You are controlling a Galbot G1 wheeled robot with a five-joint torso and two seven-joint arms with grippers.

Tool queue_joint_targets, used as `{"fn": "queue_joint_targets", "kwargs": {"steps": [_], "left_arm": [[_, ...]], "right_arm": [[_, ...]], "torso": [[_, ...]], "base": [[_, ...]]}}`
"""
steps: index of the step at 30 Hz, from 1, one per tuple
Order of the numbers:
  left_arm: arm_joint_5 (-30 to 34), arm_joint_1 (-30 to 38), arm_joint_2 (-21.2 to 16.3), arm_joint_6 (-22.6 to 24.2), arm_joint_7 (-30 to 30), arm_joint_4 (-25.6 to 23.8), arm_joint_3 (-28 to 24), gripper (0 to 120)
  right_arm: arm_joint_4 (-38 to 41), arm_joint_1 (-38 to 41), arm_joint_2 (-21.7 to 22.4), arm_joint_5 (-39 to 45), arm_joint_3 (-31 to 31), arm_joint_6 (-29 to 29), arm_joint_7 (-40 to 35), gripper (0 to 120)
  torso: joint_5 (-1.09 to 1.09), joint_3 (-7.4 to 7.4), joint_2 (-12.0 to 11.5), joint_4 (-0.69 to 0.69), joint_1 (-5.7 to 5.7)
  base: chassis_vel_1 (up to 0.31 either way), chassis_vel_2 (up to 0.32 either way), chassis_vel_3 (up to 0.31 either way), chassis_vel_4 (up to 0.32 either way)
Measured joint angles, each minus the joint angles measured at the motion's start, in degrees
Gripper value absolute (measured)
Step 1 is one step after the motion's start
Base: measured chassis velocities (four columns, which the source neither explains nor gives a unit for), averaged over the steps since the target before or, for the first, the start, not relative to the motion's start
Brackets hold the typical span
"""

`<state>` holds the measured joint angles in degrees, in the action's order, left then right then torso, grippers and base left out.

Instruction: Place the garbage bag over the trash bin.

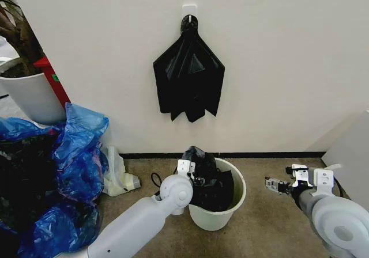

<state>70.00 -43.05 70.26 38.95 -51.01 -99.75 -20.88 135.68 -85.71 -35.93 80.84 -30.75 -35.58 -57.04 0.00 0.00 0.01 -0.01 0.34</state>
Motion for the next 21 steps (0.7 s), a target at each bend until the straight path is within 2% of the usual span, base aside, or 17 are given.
{"fn": "queue_joint_targets", "kwargs": {"steps": [9, 10, 14, 17, 21], "left_arm": [[0.0, -0.9, -0.1, -1.3, -0.3, -0.7, -0.1, 15], [0.0, -0.9, -0.1, -1.3, -0.3, -0.7, -0.1, 15], [0.1, -1.5, -0.1, -2.6, -0.6, -1.4, -0.1, 3], [0.2, -2.0, -0.3, -3.5, -0.5, -1.9, 0.1, 2], [-1.0, -3.8, -1.3, -7.4, 1.1, -3.9, 0.9, 2]], "right_arm": [[-0.1, -0.1, 0.0, -0.3, -0.2, 0.0, 0.1, 100], [-0.1, -0.1, 0.0, -0.3, -0.2, 0.0, 0.1, 100], [-0.1, -0.4, -0.5, -0.8, -0.4, 0.0, 0.1, 100], [0.1, -0.6, -0.8, -1.1, -0.6, 0.0, 0.1, 100], [1.9, -0.9, -1.2, -2.0, -1.0, 0.1, 0.1, 100]], "torso": [[-0.01, 0.0, 0.0, -0.01, 0.0], [-0.01, 0.0, 0.0, -0.01, 0.0], [-0.01, 0.0, 0.0, -0.02, 0.0], [-0.01, 0.0, 0.0, -0.02, 0.0], [-0.01, 0.01, 0.0, -0.01, 0.0]], "base": [[0.0, 0.0, 0.0, 0.0], [0.0, 0.0, 0.0, 0.0], [0.0, 0.0, 0.0, 0.0], [0.0, 0.0, 0.0, 0.0], [0.0, 0.0, 0.0, 0.0]]}}
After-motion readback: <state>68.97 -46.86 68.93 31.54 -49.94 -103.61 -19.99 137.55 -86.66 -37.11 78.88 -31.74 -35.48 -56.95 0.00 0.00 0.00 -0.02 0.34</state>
